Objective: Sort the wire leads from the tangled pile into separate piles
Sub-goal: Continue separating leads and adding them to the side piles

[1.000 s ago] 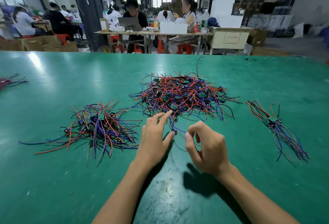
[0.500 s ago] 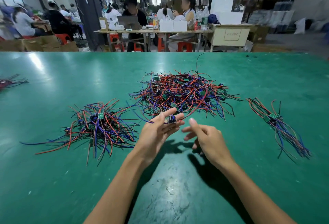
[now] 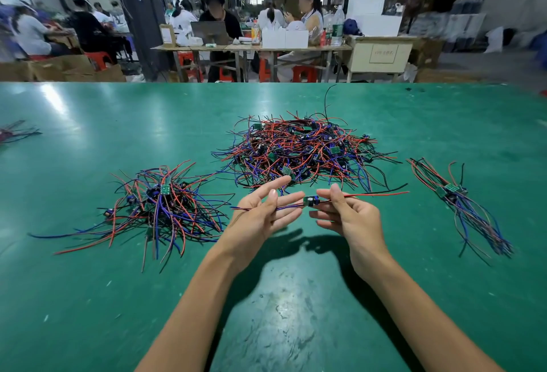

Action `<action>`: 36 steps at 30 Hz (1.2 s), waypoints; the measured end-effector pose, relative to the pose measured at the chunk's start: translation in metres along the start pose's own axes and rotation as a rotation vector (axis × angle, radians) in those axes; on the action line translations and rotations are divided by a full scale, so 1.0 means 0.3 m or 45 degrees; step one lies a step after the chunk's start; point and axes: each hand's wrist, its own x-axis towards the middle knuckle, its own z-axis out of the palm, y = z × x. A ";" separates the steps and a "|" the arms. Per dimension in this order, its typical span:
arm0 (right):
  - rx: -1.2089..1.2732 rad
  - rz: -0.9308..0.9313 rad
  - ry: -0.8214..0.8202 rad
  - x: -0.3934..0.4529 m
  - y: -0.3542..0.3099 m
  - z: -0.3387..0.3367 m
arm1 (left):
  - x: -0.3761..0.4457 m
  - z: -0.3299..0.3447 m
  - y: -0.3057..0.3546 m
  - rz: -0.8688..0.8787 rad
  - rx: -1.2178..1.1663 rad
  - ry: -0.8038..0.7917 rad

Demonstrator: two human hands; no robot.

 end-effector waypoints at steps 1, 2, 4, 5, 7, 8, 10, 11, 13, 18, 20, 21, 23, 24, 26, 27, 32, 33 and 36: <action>0.056 0.014 0.015 0.004 0.002 -0.001 | 0.002 -0.003 0.001 -0.002 0.002 -0.008; 0.114 0.027 0.032 0.007 0.004 -0.003 | 0.002 -0.006 0.001 -0.004 0.010 -0.015; 0.215 0.049 0.058 0.012 0.008 -0.008 | -0.001 -0.016 0.000 -0.006 0.035 -0.032; 0.241 0.048 0.064 0.014 0.010 -0.010 | -0.006 -0.018 0.002 0.002 0.056 -0.054; 0.220 0.008 0.071 0.023 0.013 -0.017 | -0.016 -0.018 0.016 0.045 0.110 -0.127; 0.183 -0.019 0.075 0.029 0.011 -0.025 | -0.019 -0.017 0.028 0.062 0.102 -0.172; 0.105 -0.046 0.064 0.041 0.000 -0.041 | -0.029 -0.022 0.056 0.065 -0.056 -0.281; 0.075 -0.050 0.044 0.046 -0.006 -0.049 | -0.033 -0.028 0.069 0.071 -0.167 -0.347; 0.022 -0.069 0.008 0.053 -0.014 -0.062 | -0.038 -0.037 0.083 0.056 -0.328 -0.461; -0.032 -0.152 -0.200 0.049 -0.027 -0.067 | -0.018 -0.019 0.050 -0.235 0.020 -0.470; -0.060 -0.166 -0.255 0.048 -0.030 -0.069 | -0.022 -0.002 0.030 -0.409 0.151 -0.558; -0.078 -0.170 -0.269 0.048 -0.030 -0.072 | -0.026 0.005 0.020 -0.476 0.180 -0.610; -0.102 -0.175 -0.291 0.050 -0.031 -0.078 | -0.034 0.014 0.002 -0.517 0.224 -0.645; -0.106 -0.176 -0.302 0.051 -0.031 -0.081 | -0.034 0.016 -0.006 -0.489 0.235 -0.627; -0.111 -0.174 -0.324 0.051 -0.027 -0.084 | -0.031 0.020 -0.021 -0.386 0.218 -0.573; -0.118 -0.173 -0.330 0.050 -0.026 -0.084 | -0.031 0.022 -0.028 -0.335 0.215 -0.554; -0.142 -0.146 -0.320 0.044 -0.018 -0.078 | -0.035 0.035 -0.051 -0.227 0.205 -0.492; -0.148 -0.133 -0.309 0.045 -0.016 -0.079 | -0.034 0.037 -0.054 -0.235 0.182 -0.493; -0.185 -0.087 -0.318 0.049 -0.018 -0.088 | -0.032 0.040 -0.060 -0.249 0.145 -0.471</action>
